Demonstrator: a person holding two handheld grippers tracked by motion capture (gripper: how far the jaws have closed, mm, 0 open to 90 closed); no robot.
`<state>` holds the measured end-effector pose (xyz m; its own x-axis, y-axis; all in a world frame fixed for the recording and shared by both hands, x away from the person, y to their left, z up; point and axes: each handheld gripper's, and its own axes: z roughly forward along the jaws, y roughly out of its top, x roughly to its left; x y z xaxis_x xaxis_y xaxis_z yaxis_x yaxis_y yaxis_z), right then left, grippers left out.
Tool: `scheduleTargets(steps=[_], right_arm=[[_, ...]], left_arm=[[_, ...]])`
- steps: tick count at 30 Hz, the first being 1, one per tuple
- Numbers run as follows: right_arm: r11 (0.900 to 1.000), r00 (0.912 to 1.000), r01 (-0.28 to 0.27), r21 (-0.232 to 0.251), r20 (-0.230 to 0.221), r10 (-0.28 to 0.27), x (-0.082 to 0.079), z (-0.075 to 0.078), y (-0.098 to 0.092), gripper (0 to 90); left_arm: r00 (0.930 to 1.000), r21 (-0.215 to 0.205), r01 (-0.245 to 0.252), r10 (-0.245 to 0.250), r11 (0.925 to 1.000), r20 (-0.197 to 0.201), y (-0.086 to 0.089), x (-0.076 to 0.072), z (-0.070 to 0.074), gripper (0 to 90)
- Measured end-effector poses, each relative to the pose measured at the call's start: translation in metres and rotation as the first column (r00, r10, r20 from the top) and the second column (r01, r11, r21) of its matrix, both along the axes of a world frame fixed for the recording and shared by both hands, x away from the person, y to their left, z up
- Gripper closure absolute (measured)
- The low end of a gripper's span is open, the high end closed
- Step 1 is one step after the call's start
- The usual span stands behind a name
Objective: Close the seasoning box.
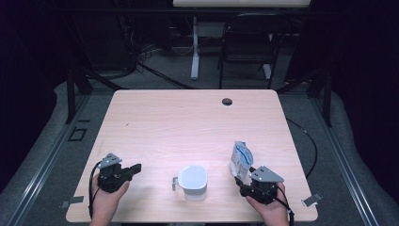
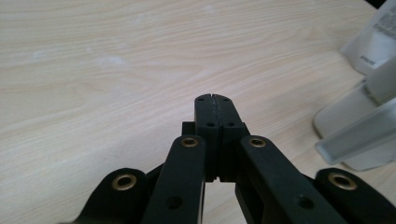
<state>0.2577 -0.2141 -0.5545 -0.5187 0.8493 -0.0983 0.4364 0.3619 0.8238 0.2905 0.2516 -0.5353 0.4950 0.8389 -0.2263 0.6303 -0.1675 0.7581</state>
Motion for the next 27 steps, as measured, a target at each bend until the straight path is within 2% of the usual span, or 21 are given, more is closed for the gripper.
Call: scheduleTargets(steps=[2,7,11,17,20,27], right_arm=[[1.0,1.0,0.001,0.01,0.002,-0.001,0.0,-0.001,0.001,36.3],[1.0,1.0,-0.003,-0.003,-0.008,0.003,0.001,-0.002,0.002,36.4],[1.0,0.9998,-0.008,-0.014,-0.018,0.008,0.001,-0.003,0.003,36.4],[1.0,0.9999,-0.005,-0.013,-0.014,0.005,0.002,-0.003,0.003,36.4],[1.0,0.9998,-0.01,-0.018,-0.016,0.009,0.001,-0.003,0.004,36.4],[1.0,0.9998,-0.011,-0.018,-0.017,0.011,0.001,-0.003,0.003,36.3]], left_arm=[[0.9999,0.004,-0.014,0.014,0.9999,-0.009,0.003,0.001,-0.004,90.0],[0.9989,0.014,-0.036,0.036,0.9993,-0.028,0.006,0.003,-0.01,90.0],[0.9979,0.02,-0.06,0.06,0.998,-0.024,0.007,0.004,-0.014,90.0],[0.9967,0.041,-0.066,0.068,0.997,-0.045,0.007,0.004,-0.02,89.5],[0.9968,0.041,-0.073,0.074,0.9965,-0.027,0.006,0.005,-0.02,88.5],[0.9959,0.061,-0.087,0.089,0.9943,-0.02,0.005,0.004,-0.021,85.0]])
